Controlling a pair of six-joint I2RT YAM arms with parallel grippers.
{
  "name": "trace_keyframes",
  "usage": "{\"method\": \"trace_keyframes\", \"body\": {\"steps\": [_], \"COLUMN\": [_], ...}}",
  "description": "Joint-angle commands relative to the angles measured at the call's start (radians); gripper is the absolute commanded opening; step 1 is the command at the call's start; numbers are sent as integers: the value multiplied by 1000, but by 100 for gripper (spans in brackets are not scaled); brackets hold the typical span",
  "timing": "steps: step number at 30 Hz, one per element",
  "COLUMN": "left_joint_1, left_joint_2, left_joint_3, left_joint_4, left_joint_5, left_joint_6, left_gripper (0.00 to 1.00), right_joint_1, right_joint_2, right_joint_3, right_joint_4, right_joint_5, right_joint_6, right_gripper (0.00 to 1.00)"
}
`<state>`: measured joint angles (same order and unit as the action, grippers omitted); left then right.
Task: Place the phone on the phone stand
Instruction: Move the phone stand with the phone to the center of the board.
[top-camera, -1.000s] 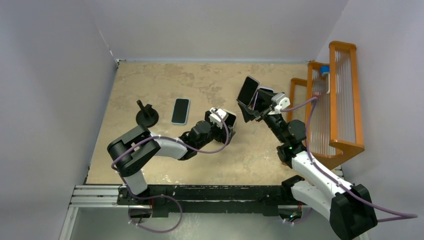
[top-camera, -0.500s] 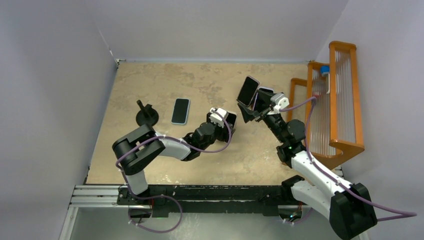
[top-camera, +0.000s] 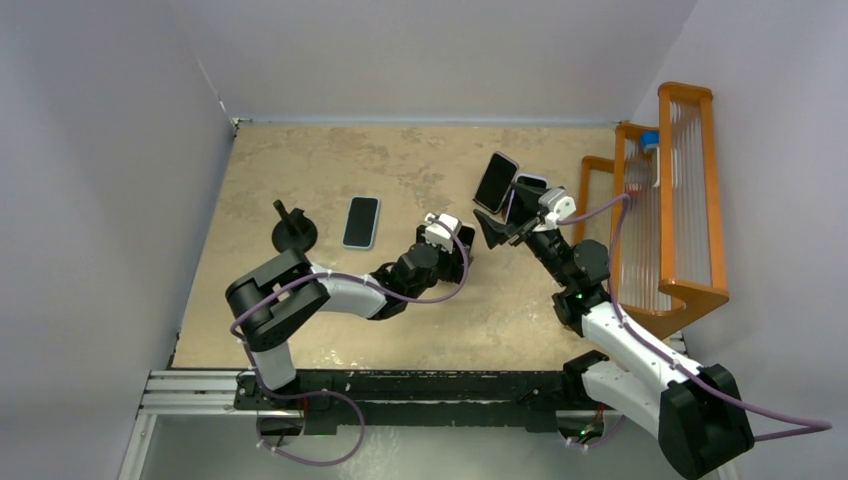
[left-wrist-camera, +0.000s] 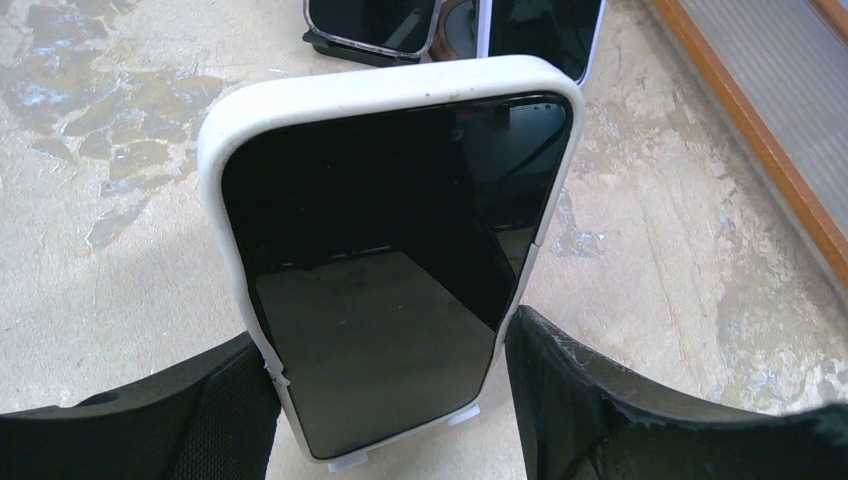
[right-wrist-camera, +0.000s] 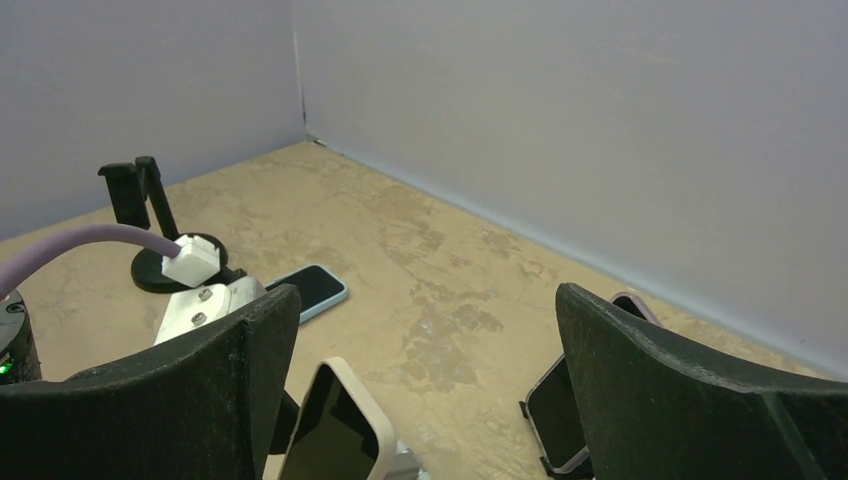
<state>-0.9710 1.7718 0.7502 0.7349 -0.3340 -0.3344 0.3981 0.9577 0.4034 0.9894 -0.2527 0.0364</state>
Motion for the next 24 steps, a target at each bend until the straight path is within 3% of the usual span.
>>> {"method": "trace_keyframes", "body": {"steps": [1,24], "left_joint_1": [-5,-25], "left_joint_2": [-39,-86], "left_joint_3": [54,44], "left_joint_4": [-55,-3], "left_joint_5": [-39,-70], "left_joint_6": [-37,-79], "left_gripper": [53,52], "right_joint_1": [-3,-2], "right_joint_2": [-15,-11], "right_joint_3": [-3,-8], "right_joint_4": [56,58], "right_joint_5": [-13,-59], "right_joint_6": [-10,-18], "right_gripper": [99,99]}}
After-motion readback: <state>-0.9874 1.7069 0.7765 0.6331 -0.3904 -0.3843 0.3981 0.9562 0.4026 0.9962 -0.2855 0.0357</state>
